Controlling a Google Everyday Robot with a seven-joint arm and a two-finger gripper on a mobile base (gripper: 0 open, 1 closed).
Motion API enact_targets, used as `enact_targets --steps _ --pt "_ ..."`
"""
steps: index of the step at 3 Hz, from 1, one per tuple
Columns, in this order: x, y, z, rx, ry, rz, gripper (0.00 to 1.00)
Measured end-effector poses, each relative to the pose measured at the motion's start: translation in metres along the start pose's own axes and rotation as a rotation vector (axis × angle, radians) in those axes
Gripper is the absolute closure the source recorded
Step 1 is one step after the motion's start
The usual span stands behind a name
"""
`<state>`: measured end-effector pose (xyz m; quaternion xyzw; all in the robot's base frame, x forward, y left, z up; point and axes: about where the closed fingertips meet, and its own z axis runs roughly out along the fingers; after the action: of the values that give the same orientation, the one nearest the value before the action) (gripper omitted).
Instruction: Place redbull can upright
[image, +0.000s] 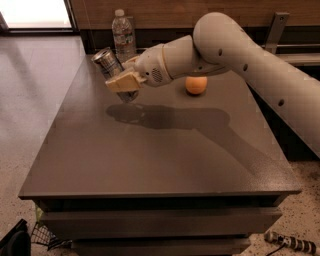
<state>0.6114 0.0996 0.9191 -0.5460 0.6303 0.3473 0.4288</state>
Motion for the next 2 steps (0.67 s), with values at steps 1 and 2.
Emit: enact_targets --steps 1,2 --pt "0.0080 -0.0065 0.0168 0.017 -0.053 0.092 1.00" --pt "0.0163 -0.0089 0.0259 0.042 -0.108 0.143 1.00"
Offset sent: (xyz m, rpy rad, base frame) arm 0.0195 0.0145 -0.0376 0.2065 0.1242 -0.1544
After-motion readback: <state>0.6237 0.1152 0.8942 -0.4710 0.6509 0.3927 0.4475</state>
